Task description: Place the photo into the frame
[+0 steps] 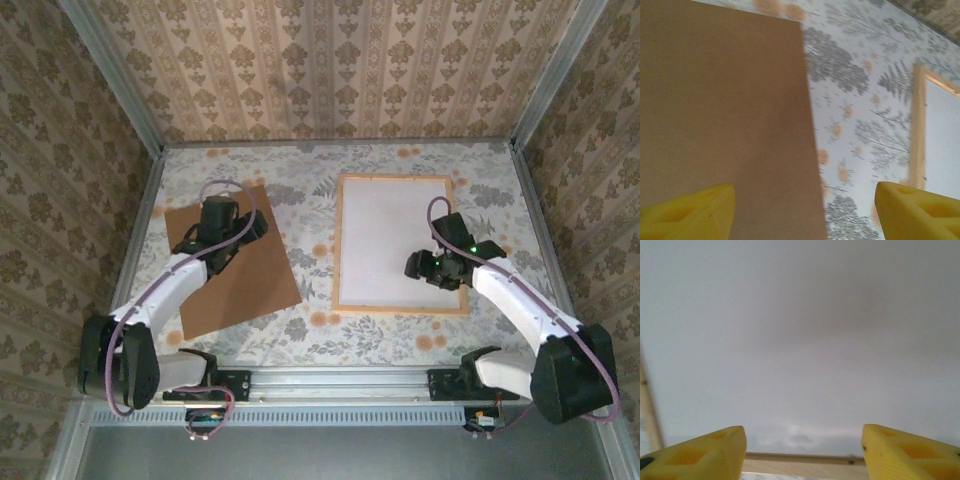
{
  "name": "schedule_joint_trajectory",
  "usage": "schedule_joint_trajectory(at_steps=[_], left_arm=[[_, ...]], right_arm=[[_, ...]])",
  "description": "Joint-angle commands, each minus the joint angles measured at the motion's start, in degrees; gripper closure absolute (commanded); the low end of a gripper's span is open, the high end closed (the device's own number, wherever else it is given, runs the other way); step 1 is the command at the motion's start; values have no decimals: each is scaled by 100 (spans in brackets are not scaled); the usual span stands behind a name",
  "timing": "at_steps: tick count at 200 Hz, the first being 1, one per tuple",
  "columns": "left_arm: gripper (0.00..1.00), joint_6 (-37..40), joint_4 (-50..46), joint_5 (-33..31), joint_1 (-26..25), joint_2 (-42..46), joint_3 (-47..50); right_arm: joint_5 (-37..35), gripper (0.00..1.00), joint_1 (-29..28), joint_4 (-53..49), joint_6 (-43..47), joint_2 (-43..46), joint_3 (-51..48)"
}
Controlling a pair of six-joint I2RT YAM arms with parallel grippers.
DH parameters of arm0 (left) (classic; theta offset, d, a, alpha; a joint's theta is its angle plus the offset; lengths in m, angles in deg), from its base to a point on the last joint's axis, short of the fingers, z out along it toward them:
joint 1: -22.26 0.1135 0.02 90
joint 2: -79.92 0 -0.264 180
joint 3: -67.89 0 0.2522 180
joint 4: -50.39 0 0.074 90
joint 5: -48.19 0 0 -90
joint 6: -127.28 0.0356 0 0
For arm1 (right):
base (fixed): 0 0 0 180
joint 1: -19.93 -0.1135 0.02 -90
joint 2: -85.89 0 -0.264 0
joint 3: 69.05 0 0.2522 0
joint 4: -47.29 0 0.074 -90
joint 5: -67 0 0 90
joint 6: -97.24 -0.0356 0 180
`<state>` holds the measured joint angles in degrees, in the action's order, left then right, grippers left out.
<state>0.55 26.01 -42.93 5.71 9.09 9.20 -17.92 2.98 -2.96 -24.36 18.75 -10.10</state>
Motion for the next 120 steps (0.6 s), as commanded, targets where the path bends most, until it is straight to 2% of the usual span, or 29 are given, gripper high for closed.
schedule_joint_trajectory(at_steps=[1,22,44,63,90,108,120], left_arm=[[22,353,-807,-88,657,235,-183],[17,339,-1030,-155,1408,235,-126],[12,379,-533,-274,2175,203,138],[11,511,-425,-196,2783,-387,-49],[9,998,-747,-150,3079,-1499,-746],[8,1250,-1061,-414,3133,-1989,-1088],[8,1283,-1068,-130,3330,-2182,-1113]], right_arm=[[265,32,-999,1484,277,-339,514],[432,30,-1908,2372,241,-1689,1347],[228,28,-2486,2085,-1,-3139,2737],[233,26,-2728,2033,-402,-4025,3584],[106,23,-2945,1946,-704,-4971,4573],[15,19,-2964,1612,-838,-5579,5246],[-21,17,-2975,1455,-865,-5881,5544]])
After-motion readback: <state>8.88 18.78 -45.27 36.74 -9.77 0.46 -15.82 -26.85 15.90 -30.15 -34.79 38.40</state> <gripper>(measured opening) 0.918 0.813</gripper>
